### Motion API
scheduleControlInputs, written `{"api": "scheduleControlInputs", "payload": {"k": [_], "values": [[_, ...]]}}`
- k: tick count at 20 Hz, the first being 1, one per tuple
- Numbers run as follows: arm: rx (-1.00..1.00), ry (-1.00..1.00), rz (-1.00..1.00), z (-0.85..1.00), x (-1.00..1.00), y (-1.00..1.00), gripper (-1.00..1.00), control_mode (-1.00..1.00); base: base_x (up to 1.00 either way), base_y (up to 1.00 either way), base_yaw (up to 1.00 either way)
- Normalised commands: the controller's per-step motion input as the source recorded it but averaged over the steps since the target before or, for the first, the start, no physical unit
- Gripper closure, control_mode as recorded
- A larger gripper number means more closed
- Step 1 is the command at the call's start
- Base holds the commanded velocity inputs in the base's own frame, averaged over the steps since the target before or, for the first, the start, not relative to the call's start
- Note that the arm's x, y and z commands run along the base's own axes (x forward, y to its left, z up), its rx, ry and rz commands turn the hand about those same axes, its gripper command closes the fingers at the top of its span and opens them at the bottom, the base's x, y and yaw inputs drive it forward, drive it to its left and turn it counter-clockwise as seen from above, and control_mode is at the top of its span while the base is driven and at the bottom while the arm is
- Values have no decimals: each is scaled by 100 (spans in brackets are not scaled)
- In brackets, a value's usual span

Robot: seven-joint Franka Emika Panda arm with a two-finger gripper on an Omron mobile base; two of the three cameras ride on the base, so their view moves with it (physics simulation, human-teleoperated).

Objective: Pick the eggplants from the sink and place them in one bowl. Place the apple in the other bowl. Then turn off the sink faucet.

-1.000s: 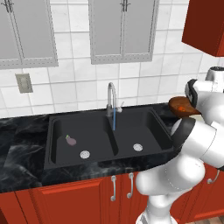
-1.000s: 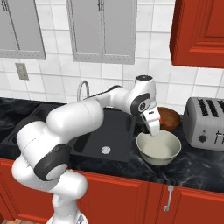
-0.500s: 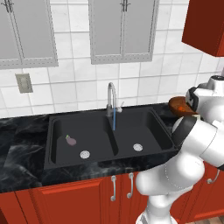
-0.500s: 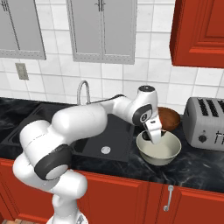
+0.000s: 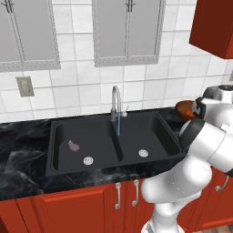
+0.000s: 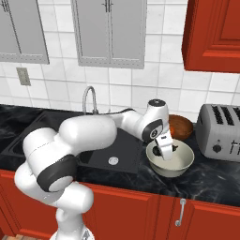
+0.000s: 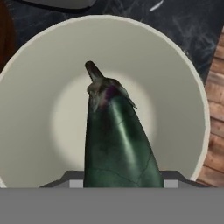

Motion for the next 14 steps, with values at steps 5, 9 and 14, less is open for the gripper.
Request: {"api": "scheduleControlInputs", "payload": {"k": [5,9,14], "values": [[0,0,0,-15,0,-12,100,-100,0,0,0],[0,0,0,-11,0,-1,-100,-100,0,0,0],[0,0,0,0,0,0,-100,-100,0,0,0]]}}
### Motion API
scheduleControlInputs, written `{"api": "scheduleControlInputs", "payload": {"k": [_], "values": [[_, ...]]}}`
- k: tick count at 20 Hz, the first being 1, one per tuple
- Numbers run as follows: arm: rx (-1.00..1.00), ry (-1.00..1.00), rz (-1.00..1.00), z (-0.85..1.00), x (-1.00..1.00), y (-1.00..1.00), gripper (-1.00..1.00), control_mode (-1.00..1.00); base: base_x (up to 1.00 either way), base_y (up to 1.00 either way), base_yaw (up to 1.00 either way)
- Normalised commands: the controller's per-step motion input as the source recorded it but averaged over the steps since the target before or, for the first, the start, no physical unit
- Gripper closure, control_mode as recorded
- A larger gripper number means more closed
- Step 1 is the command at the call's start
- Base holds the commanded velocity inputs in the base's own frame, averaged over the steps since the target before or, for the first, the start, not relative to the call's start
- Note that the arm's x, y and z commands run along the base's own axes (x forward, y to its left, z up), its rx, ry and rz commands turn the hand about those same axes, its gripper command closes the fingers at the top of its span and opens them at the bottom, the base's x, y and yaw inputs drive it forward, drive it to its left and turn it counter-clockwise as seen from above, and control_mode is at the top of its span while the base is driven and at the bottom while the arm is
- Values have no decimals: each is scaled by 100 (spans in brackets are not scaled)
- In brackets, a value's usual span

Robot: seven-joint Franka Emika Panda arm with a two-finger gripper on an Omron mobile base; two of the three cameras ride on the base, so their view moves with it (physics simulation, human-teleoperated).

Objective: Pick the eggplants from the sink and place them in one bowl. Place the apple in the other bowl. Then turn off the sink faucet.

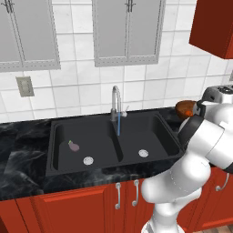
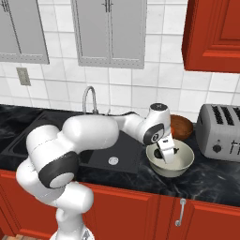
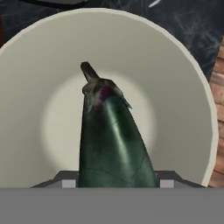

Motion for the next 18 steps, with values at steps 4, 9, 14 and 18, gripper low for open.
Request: {"api": "scheduleControlInputs", "payload": {"k": [4,9,14,18], "values": [[0,0,0,0,0,0,-100,-100,0,0,0],[0,0,0,0,0,0,-100,-100,0,0,0],[0,3,0,42,0,0,-100,-100,0,0,0],[-1,4,0,78,0,10,-100,-100,0,0,0]]}}
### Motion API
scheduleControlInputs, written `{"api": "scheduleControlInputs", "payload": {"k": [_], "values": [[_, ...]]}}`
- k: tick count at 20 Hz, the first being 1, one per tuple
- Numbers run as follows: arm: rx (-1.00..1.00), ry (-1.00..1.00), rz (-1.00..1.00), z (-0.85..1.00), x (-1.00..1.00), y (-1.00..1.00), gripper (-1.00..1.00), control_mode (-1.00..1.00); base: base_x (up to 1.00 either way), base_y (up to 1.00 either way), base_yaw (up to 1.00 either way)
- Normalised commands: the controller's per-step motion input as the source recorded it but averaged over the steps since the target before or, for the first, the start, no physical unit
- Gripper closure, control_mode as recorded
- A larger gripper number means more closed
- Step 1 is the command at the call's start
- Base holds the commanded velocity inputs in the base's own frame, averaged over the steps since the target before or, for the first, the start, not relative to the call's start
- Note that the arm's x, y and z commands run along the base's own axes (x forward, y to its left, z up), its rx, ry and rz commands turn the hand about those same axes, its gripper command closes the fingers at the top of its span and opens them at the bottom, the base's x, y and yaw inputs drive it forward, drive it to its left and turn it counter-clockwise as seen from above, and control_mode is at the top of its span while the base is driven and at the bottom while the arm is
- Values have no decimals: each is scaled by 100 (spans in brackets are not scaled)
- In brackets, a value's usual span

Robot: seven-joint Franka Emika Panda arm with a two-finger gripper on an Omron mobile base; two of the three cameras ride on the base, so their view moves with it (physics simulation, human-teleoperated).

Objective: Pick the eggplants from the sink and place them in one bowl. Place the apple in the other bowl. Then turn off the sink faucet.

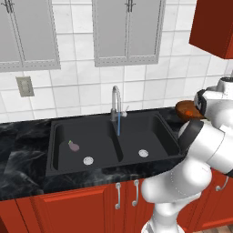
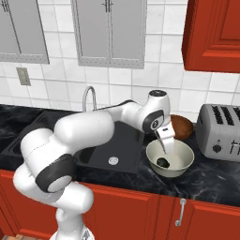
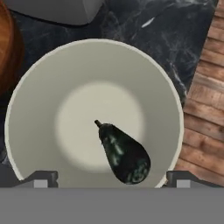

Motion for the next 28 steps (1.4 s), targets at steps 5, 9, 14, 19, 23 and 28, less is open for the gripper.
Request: {"api": "scheduleControlInputs", "payload": {"k": [5,9,14,19,23,28], "values": [[-2,3,0,55,-5,25,-100,-100,0,0,0],[0,5,1,42,-1,33,-100,-100,0,0,0],[0,15,10,17,-1,46,-100,-100,0,0,0],[0,10,13,0,-10,50,-100,-100,0,0,0],[2,8,16,0,-12,50,-100,-100,0,0,0],[3,7,21,-4,-8,43,-100,-100,0,0,0]]}}
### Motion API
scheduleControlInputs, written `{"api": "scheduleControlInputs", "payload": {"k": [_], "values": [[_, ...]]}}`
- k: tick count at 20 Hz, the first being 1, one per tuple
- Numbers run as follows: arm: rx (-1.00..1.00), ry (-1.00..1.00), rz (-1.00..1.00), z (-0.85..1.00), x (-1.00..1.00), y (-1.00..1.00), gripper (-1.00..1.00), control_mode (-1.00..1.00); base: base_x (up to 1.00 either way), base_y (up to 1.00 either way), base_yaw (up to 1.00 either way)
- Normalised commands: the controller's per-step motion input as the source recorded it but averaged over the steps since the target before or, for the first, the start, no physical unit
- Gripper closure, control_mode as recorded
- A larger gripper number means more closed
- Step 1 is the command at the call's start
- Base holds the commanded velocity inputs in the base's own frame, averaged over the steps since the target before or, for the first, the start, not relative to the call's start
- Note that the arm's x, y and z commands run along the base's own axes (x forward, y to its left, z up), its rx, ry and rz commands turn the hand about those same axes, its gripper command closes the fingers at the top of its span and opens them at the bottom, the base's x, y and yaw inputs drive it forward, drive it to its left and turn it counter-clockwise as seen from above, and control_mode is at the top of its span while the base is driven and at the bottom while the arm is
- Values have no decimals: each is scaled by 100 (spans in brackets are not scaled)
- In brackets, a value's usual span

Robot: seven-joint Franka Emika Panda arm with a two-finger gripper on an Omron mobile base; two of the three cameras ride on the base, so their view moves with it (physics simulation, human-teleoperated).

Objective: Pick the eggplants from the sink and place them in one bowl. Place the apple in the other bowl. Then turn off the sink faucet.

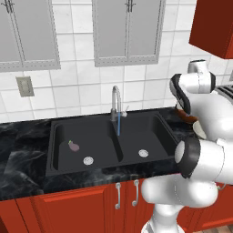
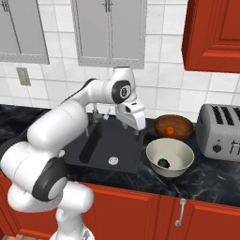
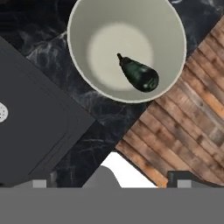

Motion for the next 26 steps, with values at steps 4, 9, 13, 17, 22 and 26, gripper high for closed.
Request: {"api": "scheduleControlInputs", "payload": {"k": [4,9,13,17,22,26], "values": [[5,5,24,-13,0,47,-100,-100,0,0,0],[9,4,25,-15,0,49,-100,-100,0,0,0],[15,2,23,-19,0,54,-100,-100,0,0,0],[18,2,23,-16,0,54,-100,-100,0,0,0],[17,1,23,-13,0,57,-100,-100,0,0,0],[13,1,22,-11,0,65,-100,-100,0,0,0]]}}
